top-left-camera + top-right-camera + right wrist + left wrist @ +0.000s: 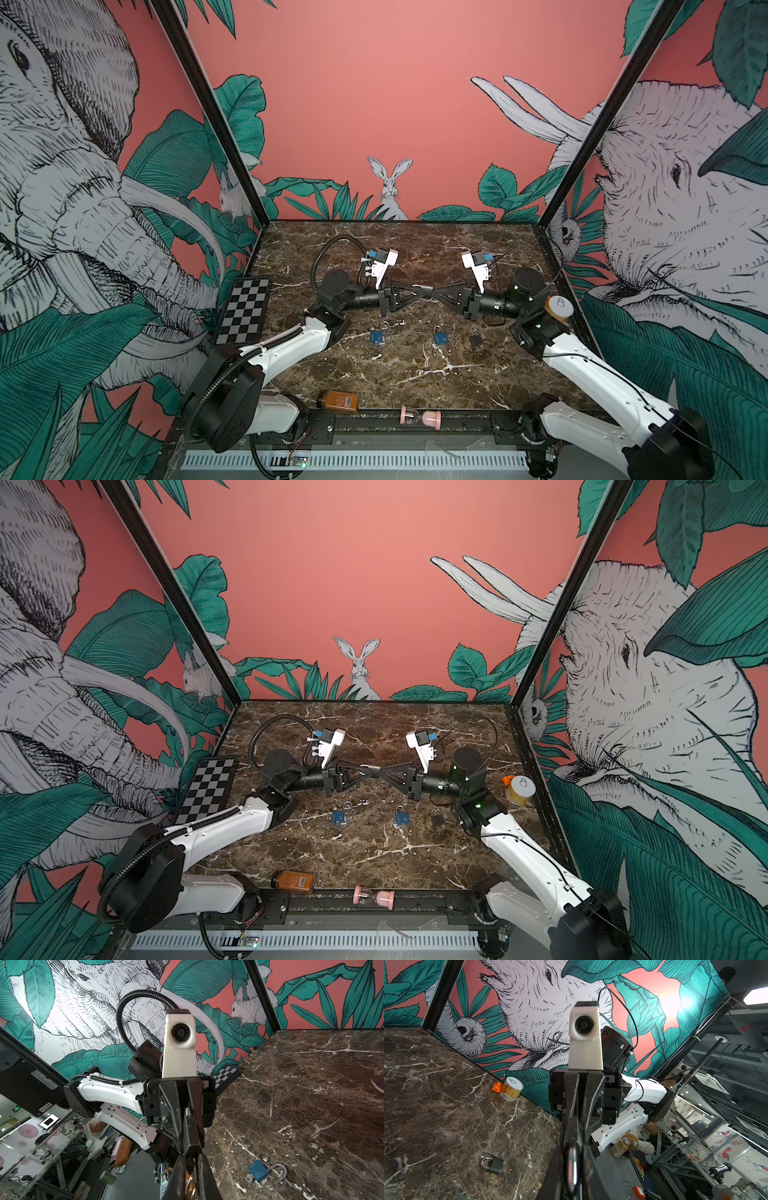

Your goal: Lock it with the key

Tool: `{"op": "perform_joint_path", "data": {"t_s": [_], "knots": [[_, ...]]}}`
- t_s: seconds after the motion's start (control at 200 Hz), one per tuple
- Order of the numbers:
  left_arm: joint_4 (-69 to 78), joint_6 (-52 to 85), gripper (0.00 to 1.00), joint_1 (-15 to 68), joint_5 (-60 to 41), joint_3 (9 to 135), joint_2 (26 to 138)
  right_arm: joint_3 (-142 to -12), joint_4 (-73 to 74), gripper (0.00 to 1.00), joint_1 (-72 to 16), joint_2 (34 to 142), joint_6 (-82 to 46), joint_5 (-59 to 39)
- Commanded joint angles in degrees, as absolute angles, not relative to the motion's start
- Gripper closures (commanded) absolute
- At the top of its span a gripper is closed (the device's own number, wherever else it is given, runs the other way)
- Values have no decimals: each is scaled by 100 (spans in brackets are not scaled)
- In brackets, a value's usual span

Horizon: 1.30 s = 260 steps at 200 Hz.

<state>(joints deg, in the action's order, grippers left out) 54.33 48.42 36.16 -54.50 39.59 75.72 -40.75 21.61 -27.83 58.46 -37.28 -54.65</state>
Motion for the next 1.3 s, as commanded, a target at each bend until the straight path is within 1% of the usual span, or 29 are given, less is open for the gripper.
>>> {"op": "perform_joint_path", "data": {"t_s": [0.0,0.115,0.375,0.635,0.865,0.975,1.025,1.075,1.155,1.21,1.25,1.295], "knots": [[5580,4798,100,3606,-5435,3937,7399,-4028,2426,91,-2831,5748,-3711,-5509],[5605,4799,100,3612,-5406,3936,7409,-3966,2443,100,-2828,5693,-3680,-5468],[5746,4842,100,3591,-5435,3920,7474,-3821,2674,100,-2806,5617,-3731,-5528],[6104,5019,100,3454,-5426,3782,7606,-3553,3668,100,-2579,5599,-4355,-5848],[6324,5142,100,3332,-5476,3755,7681,-3516,3642,100,-2448,5520,-4389,-5985],[6144,5038,100,3306,-5502,3796,7674,-3564,3279,100,-2393,5470,-4194,-5985],[5799,4867,100,3312,-5520,3867,7651,-3611,2968,100,-2371,5437,-4027,-5883],[5129,4542,100,3313,-5484,3979,7612,-3629,2636,100,-2349,5394,-3884,-5654],[3003,3572,100,3307,-5114,4331,7534,-3724,1720,100,-2320,5289,-3600,-4912],[1489,2824,100,3322,-4844,4702,7602,-3693,1548,100,-2320,5278,-3624,-4543],[868,2460,100,3320,-4685,4859,7678,-3698,1475,100,-2316,5318,-3663,-4369],[492,2262,100,3326,-4455,4920,7716,-3769,1240,100,-2320,5409,-3674,-4188]]}}
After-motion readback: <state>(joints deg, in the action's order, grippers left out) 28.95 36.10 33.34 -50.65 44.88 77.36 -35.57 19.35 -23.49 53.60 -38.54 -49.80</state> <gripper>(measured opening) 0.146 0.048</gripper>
